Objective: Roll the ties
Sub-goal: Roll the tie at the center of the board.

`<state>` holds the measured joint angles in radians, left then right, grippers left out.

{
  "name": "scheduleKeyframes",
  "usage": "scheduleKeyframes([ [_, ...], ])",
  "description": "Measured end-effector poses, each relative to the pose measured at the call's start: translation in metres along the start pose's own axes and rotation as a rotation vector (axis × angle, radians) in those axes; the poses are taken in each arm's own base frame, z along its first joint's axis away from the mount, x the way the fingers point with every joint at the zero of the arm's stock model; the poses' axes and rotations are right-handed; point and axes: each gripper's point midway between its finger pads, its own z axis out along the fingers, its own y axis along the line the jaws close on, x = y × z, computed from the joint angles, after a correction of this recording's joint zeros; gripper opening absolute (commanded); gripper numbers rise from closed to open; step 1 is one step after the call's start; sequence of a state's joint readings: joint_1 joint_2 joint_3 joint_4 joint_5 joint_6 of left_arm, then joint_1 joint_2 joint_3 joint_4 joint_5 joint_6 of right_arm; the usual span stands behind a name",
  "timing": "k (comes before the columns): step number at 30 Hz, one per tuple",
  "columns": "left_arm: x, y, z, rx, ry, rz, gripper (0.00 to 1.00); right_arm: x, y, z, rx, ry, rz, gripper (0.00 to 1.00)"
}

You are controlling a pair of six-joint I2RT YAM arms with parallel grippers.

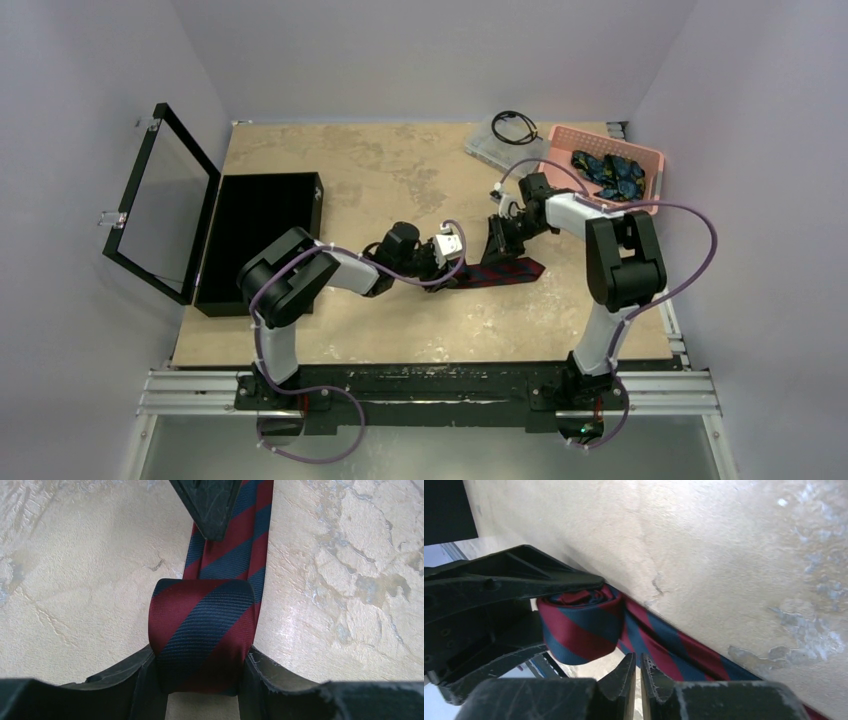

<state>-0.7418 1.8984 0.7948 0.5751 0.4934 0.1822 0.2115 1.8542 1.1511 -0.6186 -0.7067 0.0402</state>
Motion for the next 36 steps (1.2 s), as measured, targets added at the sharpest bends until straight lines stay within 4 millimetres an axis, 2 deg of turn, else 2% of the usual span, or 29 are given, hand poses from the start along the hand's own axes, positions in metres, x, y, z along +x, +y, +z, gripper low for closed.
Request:
scheduleKeyframes([
  [3, 0.000, -0.001, -0.001, -0.001, -0.005, -0.003, 0.00, 0.007, -0.009, 0.005, 0.003, 0.021, 0.031, 0.05],
  [6, 0.000, -0.001, -0.001, 0.001, -0.003, -0.005, 0.00, 0.016, -0.018, 0.018, 0.000, 0.069, 0.066, 0.04],
  [16, 0.000, -0.002, -0.011, 0.026, 0.035, -0.032, 0.03, 0.022, -0.017, 0.025, -0.042, 0.112, 0.120, 0.02],
  [22, -0.021, -0.006, -0.025, 0.092, 0.021, 0.046, 0.03, 0.022, -0.016, 0.028, -0.043, 0.119, 0.127, 0.02],
  [24, -0.022, -0.005, -0.026, 0.105, 0.036, 0.089, 0.03, 0.022, -0.016, 0.028, -0.044, 0.123, 0.133, 0.02],
  [30, 0.012, -0.004, -0.024, 0.128, 0.150, 0.137, 0.03, 0.019, -0.013, 0.032, -0.063, 0.132, 0.143, 0.03],
  [33, 0.011, 0.001, -0.023, 0.125, 0.179, 0.154, 0.03, 0.018, -0.013, 0.032, -0.066, 0.142, 0.144, 0.12],
  [36, 0.011, 0.003, -0.021, 0.126, 0.208, 0.153, 0.03, 0.016, -0.010, 0.031, -0.081, 0.140, 0.128, 0.29],
])
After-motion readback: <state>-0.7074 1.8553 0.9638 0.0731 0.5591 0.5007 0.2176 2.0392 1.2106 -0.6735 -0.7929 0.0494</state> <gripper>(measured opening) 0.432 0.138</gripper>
